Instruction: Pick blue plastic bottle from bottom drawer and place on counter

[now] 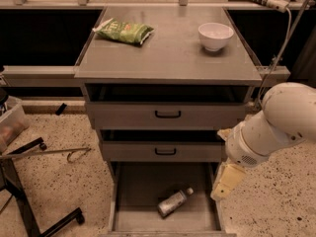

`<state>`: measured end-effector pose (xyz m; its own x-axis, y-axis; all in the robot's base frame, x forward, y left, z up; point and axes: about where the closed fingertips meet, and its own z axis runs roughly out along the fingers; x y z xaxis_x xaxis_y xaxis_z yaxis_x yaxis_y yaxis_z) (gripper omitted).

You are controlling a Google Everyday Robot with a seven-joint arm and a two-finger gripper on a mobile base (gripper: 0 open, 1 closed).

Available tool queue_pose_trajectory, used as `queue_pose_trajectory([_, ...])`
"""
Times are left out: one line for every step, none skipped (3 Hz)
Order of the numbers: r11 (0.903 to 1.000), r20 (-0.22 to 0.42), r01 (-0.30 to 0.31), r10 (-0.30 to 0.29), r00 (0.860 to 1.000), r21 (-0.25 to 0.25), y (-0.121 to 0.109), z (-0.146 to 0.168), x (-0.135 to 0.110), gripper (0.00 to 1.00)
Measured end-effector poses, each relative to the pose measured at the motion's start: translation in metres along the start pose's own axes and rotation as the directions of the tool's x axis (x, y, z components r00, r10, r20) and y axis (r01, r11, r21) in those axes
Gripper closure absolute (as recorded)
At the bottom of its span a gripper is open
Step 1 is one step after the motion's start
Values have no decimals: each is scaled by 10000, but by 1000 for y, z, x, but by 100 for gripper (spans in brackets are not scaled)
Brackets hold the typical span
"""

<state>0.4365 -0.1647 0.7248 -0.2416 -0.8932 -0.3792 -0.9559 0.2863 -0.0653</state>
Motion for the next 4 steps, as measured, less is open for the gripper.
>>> queue_pose_trajectory([9998,-53,183,-184,9998,-73,1,10,0,0])
queue_pose_trajectory([9928,4,1194,-1194,9929,-137,-7,50,4,0])
queue_pose_trajectory([9674,510,2531,-2534,9660,107,-39,113,10,0])
queue_pose_trajectory([9504,1191,3105,-3106,9430,204,-65,169,26,0])
